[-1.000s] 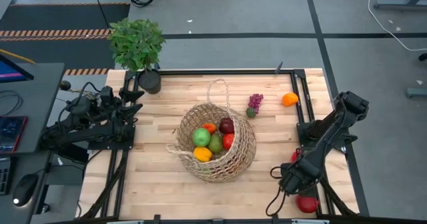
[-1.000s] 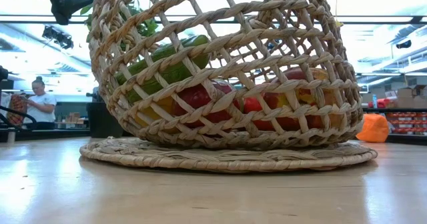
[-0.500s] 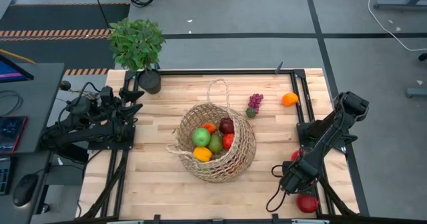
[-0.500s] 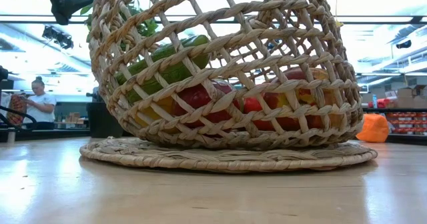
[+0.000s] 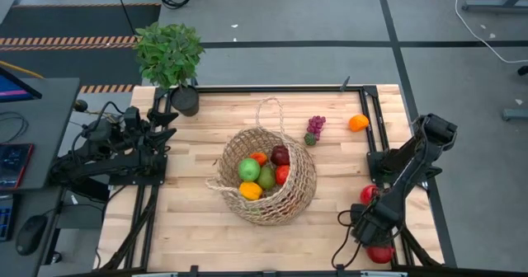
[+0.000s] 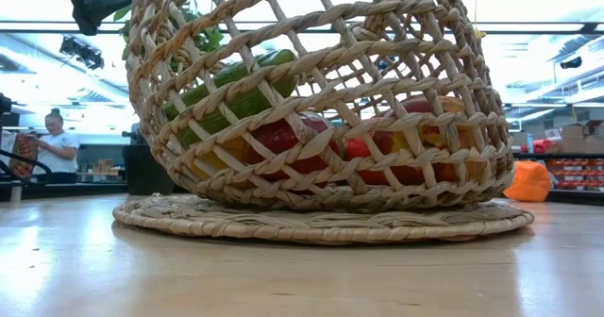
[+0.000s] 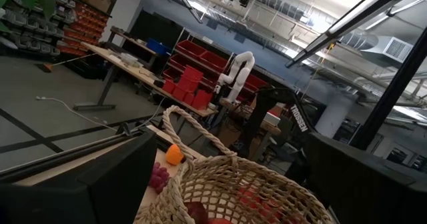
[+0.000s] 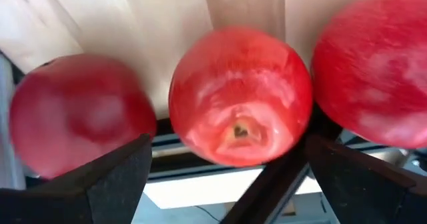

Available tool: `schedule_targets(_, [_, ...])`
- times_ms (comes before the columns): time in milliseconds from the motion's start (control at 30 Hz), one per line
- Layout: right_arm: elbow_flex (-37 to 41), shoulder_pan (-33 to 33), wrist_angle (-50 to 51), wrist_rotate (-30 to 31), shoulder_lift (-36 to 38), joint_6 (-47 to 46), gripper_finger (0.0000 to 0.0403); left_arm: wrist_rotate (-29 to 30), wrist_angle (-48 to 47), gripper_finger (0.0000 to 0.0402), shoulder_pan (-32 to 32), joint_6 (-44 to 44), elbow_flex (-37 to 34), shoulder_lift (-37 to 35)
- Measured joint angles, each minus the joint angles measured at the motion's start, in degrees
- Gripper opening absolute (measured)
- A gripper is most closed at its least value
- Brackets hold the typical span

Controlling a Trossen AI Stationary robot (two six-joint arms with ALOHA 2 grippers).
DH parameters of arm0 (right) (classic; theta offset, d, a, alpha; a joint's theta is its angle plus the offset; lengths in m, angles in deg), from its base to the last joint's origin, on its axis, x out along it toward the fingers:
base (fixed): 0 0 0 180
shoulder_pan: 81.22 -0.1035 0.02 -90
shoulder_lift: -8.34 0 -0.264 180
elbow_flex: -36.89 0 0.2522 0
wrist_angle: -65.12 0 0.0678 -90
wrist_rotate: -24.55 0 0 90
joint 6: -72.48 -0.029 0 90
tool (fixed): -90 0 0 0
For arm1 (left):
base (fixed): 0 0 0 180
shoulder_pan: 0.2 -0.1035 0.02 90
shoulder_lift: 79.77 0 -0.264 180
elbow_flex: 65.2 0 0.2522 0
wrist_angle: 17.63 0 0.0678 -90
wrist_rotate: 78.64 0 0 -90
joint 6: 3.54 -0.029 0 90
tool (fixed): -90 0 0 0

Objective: Build produce basket
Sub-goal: Put the bottom red apple into the brown basket

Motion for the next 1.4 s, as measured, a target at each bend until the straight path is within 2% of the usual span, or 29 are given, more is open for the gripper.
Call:
schedule_targets(433, [7.0,-0.3,-2.9,2.8,0.0,1.0,0.0396,0.0,0.0,0.0390,0.0,0.0,0.0,0.0])
schedule_targets(700, [7.6,1.8,-4.0,3.9,0.1,4.8,0.0366,0.0,0.0,0.0390,0.0,0.0,0.0,0.0])
schedule_targets(900, [7.2,4.5,-3.8,4.8,0.1,7.2,0.0360,0.0,0.0,0.0390,0.0,0.0,0.0,0.0])
schedule_targets(1100, [1.4,6.6,1.8,10.7,-0.1,11.1,0.0360,0.0,0.0,0.0390,0.0,0.0,0.0,0.0])
schedule_targets(1400, [-13.1,11.5,4.6,22.9,-0.1,16.9,0.0360,0.0,0.0,0.0390,0.0,0.0,0.0,0.0])
